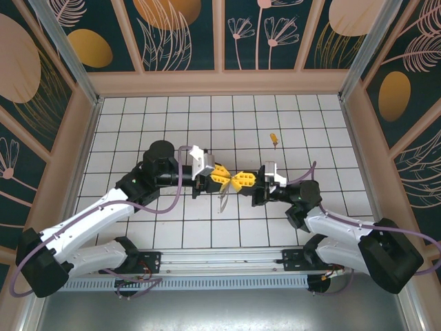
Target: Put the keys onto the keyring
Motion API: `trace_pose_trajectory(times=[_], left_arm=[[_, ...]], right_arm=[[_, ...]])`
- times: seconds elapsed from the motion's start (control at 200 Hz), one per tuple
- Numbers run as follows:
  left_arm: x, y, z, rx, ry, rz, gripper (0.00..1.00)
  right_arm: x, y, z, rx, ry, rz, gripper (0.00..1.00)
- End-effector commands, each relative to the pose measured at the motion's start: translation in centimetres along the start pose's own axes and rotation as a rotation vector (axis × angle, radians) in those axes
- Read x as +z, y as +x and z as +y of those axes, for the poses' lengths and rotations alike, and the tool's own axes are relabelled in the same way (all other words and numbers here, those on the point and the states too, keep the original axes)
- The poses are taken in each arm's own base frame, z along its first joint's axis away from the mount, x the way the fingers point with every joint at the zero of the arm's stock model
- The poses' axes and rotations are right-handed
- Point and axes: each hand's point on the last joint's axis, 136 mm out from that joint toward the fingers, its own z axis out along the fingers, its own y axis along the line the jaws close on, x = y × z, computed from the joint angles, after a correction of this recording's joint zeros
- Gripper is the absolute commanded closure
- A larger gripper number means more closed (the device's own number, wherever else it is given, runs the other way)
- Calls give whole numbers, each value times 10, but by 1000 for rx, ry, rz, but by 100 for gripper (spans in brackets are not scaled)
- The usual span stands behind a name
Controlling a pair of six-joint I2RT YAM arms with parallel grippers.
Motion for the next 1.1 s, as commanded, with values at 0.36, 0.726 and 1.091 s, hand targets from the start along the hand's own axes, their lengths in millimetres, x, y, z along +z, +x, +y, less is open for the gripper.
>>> trace_pose_trajectory(times=[0.36, 0.726, 1.091], left_arm=[[6, -6, 1, 38, 12, 24, 100], [3, 0, 8, 33, -42, 56, 100], [5, 6, 10, 24, -46, 75, 100]], right_arm=[[2, -1, -7, -17, 61, 32, 81], [-4, -1, -19, -61, 162, 73, 72], [-6, 1, -23, -67, 184, 84, 96]])
